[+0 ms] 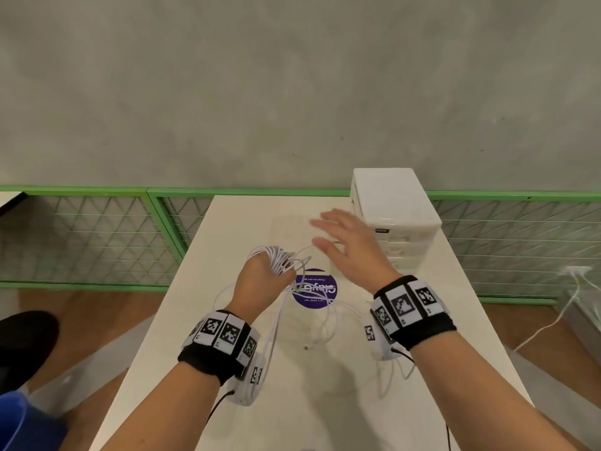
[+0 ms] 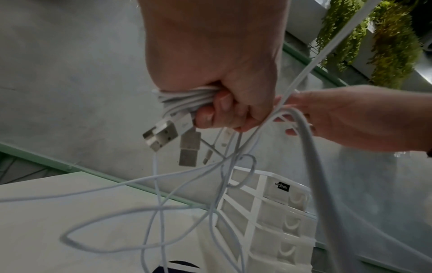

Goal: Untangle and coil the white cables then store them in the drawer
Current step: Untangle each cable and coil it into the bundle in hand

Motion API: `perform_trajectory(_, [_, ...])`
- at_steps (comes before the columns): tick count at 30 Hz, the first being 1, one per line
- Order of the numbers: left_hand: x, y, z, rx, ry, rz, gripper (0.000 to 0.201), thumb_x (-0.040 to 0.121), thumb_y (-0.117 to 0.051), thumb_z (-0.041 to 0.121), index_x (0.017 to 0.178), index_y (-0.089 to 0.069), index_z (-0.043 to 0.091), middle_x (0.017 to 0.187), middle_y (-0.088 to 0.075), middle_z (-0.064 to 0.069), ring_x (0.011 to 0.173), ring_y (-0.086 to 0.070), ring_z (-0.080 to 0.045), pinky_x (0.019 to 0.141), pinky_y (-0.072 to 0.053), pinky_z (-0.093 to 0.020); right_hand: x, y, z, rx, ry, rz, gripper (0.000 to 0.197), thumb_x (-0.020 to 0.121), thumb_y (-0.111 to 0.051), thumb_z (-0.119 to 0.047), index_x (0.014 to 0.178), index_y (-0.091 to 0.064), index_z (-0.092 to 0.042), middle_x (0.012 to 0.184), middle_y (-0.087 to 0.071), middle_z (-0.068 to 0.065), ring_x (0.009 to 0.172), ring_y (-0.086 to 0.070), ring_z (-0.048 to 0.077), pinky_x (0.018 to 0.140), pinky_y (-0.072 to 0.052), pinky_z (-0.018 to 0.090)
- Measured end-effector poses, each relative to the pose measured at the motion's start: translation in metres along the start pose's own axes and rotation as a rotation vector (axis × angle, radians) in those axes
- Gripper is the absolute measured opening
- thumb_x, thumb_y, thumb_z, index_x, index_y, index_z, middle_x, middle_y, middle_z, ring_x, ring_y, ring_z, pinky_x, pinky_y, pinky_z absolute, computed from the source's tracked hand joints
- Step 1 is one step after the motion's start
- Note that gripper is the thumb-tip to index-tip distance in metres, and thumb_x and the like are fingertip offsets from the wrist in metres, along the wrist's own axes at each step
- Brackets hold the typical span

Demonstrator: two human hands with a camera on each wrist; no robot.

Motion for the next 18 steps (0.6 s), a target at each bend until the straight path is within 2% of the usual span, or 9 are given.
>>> perform_trajectory(2, [0.001, -0.002, 0.001, -0.023, -0.004, -0.002, 0.037, 0.077, -0.065, 0.006, 0.056, -0.038, 0.019, 0.057, -0.041, 0.005, 0.052, -0.037, -0.008, 0.053, -0.034, -0.026, 0.002, -0.015, -0.008, -0.078, -0.004, -0.14, 0.031, 0.095, -0.048, -0.033, 0.121, -0.061, -0.023, 0.121, -0.061, 0.002, 0.117, -0.051, 0.019, 0.099, -0.035, 0.031])
perform_trajectory(5, [-0.001, -0.004, 0.0, -0.051, -0.012, -0.009, 0.034, 0.075, -0.066, 0.008, 0.058, -0.038, 0.017, 0.058, -0.04, 0.005, 0.052, -0.035, -0.008, 0.053, -0.033, -0.025, 0.005, -0.017, -0.017, 0.01, -0.022, -0.148, 0.023, 0.094, -0.052, -0.022, 0.105, -0.071, -0.016, 0.098, -0.067, 0.005, 0.092, -0.059, 0.02, 0.079, -0.04, 0.026])
perform_trajectory(7, [-0.002, -0.007, -0.002, -0.065, -0.019, -0.016, 0.033, 0.075, -0.066, 0.009, 0.059, -0.038, 0.014, 0.058, -0.038, 0.004, 0.051, -0.032, -0.008, 0.051, -0.031, -0.022, 0.006, -0.019, -0.027, 0.044, 0.011, -0.233, 0.021, 0.092, -0.055, -0.024, 0.102, -0.072, -0.016, 0.096, -0.067, 0.004, 0.088, -0.057, 0.016, 0.077, -0.04, 0.025])
perform_trajectory(9, [-0.003, -0.01, -0.007, -0.062, -0.01, -0.009, 0.026, 0.075, -0.068, 0.014, 0.064, -0.046, 0.006, 0.06, -0.044, -0.001, 0.052, -0.036, -0.007, 0.051, -0.033, -0.02, 0.008, -0.02, -0.036, 0.118, 0.001, -0.28, 0.02, 0.091, -0.057, -0.025, 0.098, -0.073, -0.015, 0.096, -0.069, 0.003, 0.089, -0.06, 0.016, 0.081, -0.046, 0.03])
perform_trajectory(11, [-0.001, -0.016, -0.013, -0.074, 0.019, -0.019, 0.023, 0.074, -0.072, 0.026, 0.077, -0.06, 0.007, 0.071, -0.061, -0.003, 0.06, -0.055, -0.011, 0.056, -0.044, -0.027, 0.009, -0.015, -0.045, 0.327, -0.057, -0.222, 0.019, 0.09, -0.057, -0.022, 0.093, -0.073, -0.013, 0.091, -0.07, -0.002, 0.086, -0.063, 0.011, 0.082, -0.05, 0.029])
perform_trajectory(12, [0.0, -0.018, -0.014, -0.079, 0.042, -0.025, 0.024, 0.073, -0.074, 0.03, 0.081, -0.063, 0.01, 0.077, -0.066, -0.004, 0.067, -0.062, -0.013, 0.06, -0.048, -0.03, 0.009, -0.012, -0.048, 0.405, -0.069, -0.183, 0.019, 0.091, -0.057, -0.021, 0.093, -0.073, -0.013, 0.085, -0.069, -0.006, 0.081, -0.062, 0.004, 0.078, -0.05, 0.023])
perform_trajectory(14, [0.003, -0.021, -0.016, -0.052, 0.074, -0.027, 0.022, 0.075, -0.075, 0.028, 0.08, -0.062, 0.011, 0.077, -0.066, -0.002, 0.068, -0.062, -0.013, 0.059, -0.046, -0.026, 0.009, -0.002, -0.052, 0.515, -0.089, -0.093, 0.019, 0.092, -0.055, -0.021, 0.095, -0.072, -0.013, 0.07, -0.061, -0.012, 0.061, -0.053, -0.008, 0.061, -0.041, 0.008])
perform_trajectory(16, [0.004, -0.02, -0.019, 0.014, 0.085, -0.024, 0.019, 0.077, -0.074, 0.024, 0.078, -0.06, 0.012, 0.07, -0.059, 0.006, 0.064, -0.056, -0.008, 0.059, -0.04, -0.022, 0.011, 0.016, -0.048, 0.62, -0.093, 0.073, 0.021, 0.093, -0.054, -0.021, 0.1, -0.071, -0.012, 0.063, -0.052, -0.01, 0.049, -0.045, -0.006, 0.05, -0.035, 0.007])
perform_trajectory(18, [0.003, -0.017, -0.026, 0.038, 0.127, -0.029, 0.018, 0.078, -0.072, 0.023, 0.078, -0.061, 0.008, 0.067, -0.057, 0.006, 0.063, -0.055, -0.012, 0.059, -0.04, -0.024, 0.012, 0.037, -0.035, 0.678, -0.103, 0.267, 0.019, 0.093, -0.053, -0.021, 0.098, -0.071, -0.015, 0.061, -0.047, -0.009, 0.049, -0.04, -0.002, 0.05, -0.031, 0.009])
Point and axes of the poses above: each hand's wrist, its own x-axis towards the middle knuckle, its own y-axis out of the back of the hand, z = x × y, the point moved 5 cm from there along x, towards the middle knuckle
